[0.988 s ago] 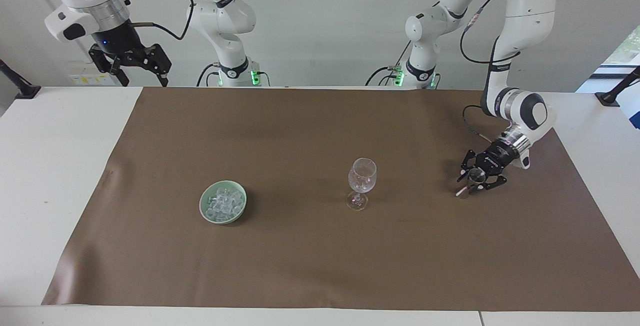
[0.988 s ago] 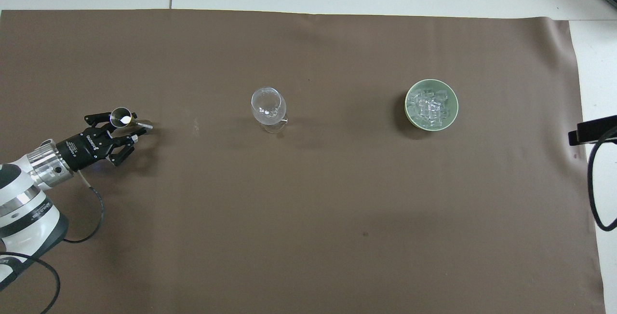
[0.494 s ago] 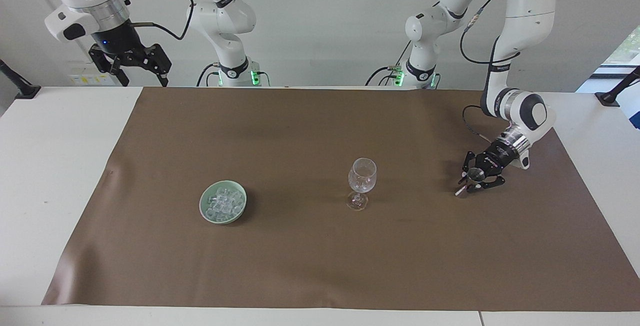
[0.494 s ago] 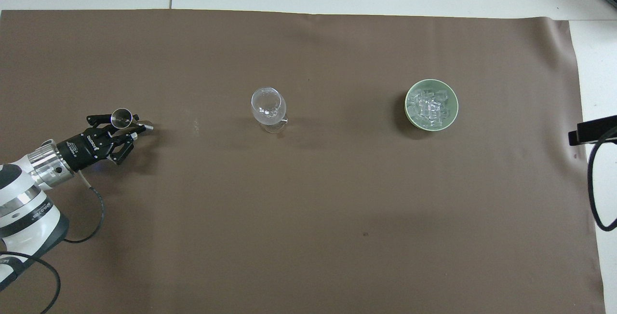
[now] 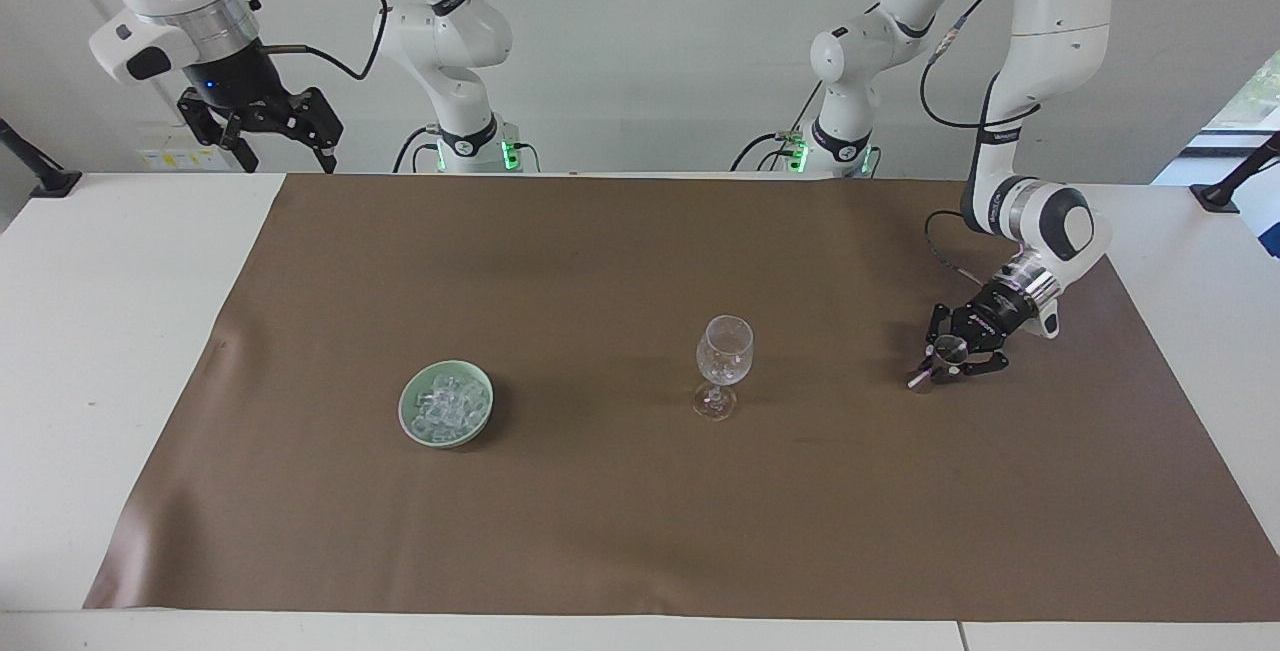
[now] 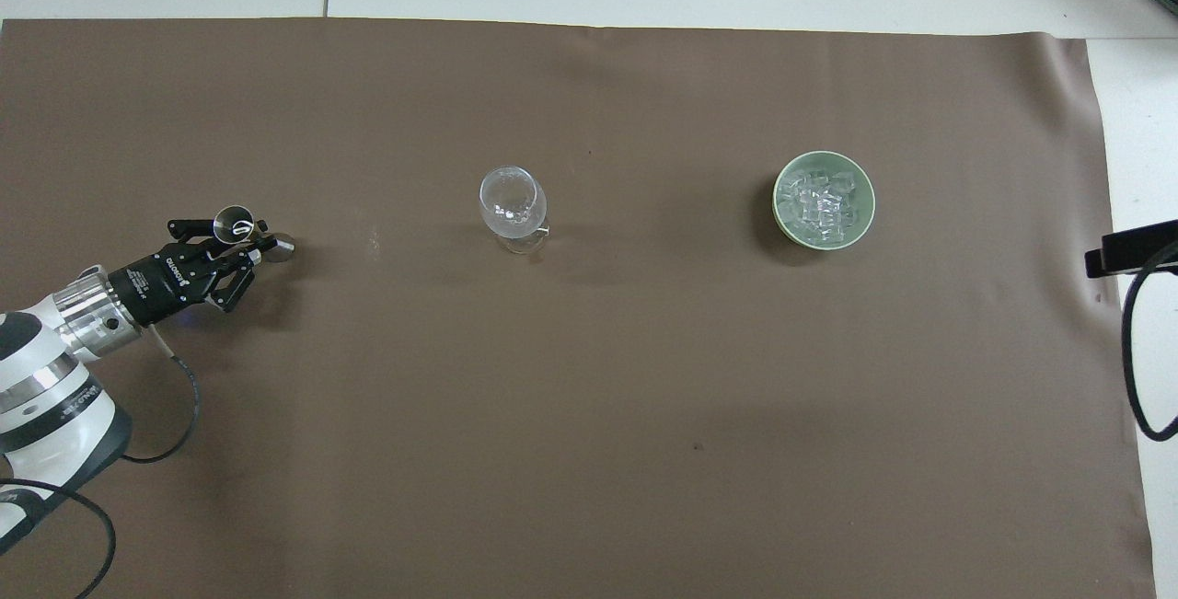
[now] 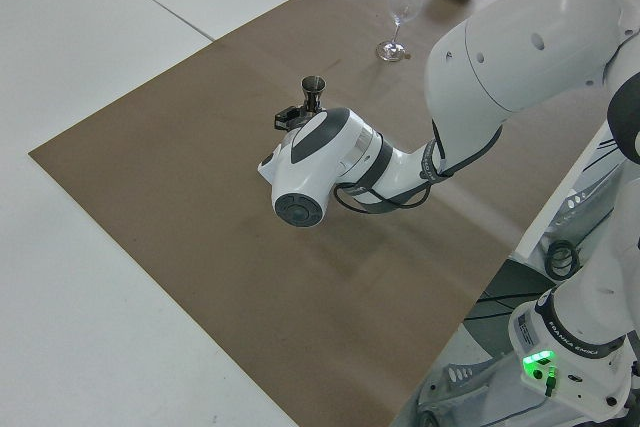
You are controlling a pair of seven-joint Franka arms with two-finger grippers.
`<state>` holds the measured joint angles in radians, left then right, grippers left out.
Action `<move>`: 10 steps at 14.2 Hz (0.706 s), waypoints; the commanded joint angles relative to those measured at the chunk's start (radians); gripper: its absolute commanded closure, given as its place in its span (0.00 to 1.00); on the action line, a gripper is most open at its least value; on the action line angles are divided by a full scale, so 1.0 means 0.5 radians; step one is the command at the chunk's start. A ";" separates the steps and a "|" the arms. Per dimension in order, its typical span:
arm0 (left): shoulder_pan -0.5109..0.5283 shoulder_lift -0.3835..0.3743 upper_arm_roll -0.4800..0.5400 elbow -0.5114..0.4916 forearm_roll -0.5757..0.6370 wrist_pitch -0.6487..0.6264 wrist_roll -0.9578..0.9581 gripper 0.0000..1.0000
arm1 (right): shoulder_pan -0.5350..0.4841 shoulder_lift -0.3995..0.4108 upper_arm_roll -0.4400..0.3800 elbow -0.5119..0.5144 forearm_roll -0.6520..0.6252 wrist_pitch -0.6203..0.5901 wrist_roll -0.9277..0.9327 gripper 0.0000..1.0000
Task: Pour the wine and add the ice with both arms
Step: 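Close the left gripper around the silver jigger, then lift the jigger with the left gripper and carry it over the glass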
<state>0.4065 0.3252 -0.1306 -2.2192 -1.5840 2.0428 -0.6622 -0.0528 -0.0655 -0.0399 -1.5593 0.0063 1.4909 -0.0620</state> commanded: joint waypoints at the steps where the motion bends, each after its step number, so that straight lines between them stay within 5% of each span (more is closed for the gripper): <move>1: -0.024 0.052 0.013 0.045 -0.099 0.001 0.030 1.00 | -0.005 -0.004 -0.003 -0.005 0.030 -0.012 -0.060 0.00; 10: -0.098 0.009 -0.131 0.168 -0.204 0.151 0.018 1.00 | -0.005 -0.004 -0.003 -0.005 0.030 -0.012 -0.060 0.00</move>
<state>0.3700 0.3332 -0.1706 -2.1644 -1.6611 2.0701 -0.6569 -0.0528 -0.0655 -0.0399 -1.5593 0.0063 1.4909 -0.0620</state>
